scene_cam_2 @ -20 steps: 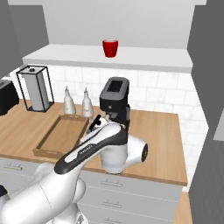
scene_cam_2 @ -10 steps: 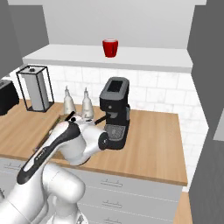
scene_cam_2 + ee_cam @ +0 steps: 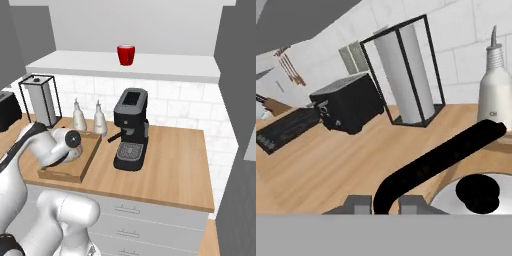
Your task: Pick the kettle from the counter and place it on the tray. Then pick the mug from the cabinet and place it on the tray. Then close the cabinet doors.
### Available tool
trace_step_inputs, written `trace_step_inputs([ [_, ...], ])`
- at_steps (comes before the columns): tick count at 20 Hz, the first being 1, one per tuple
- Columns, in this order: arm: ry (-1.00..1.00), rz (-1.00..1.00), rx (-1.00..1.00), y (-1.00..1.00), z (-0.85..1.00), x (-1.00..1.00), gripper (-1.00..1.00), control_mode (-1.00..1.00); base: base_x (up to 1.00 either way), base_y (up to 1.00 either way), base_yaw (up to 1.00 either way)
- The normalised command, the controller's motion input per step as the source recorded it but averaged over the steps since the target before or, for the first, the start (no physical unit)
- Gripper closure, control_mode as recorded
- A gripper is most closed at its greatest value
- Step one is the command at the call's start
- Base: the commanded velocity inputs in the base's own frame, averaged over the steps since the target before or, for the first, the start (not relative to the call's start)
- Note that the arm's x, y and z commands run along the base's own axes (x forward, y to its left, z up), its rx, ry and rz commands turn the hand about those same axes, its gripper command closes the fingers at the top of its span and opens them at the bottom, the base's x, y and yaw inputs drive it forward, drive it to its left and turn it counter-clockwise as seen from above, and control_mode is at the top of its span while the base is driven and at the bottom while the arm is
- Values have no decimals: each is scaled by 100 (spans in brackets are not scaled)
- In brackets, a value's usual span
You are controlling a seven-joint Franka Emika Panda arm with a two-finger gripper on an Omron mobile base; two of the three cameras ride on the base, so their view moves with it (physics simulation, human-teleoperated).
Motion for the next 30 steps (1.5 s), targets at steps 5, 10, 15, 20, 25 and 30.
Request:
trace_step_inputs([
  [5,38,7,0,18,-2,96,100,-100,0,0,0],
  [10,19,8,0,-4,0,66,100,-100,0,0,0],
  [15,5,8,0,0,-11,40,100,-100,0,0,0],
  [20,-14,3,1,-1,-25,12,100,-100,0,0,0],
  [25,-18,0,6,0,-13,7,100,-100,0,0,0],
  [30,-8,0,9,0,-10,19,100,-100,0,0,0],
])
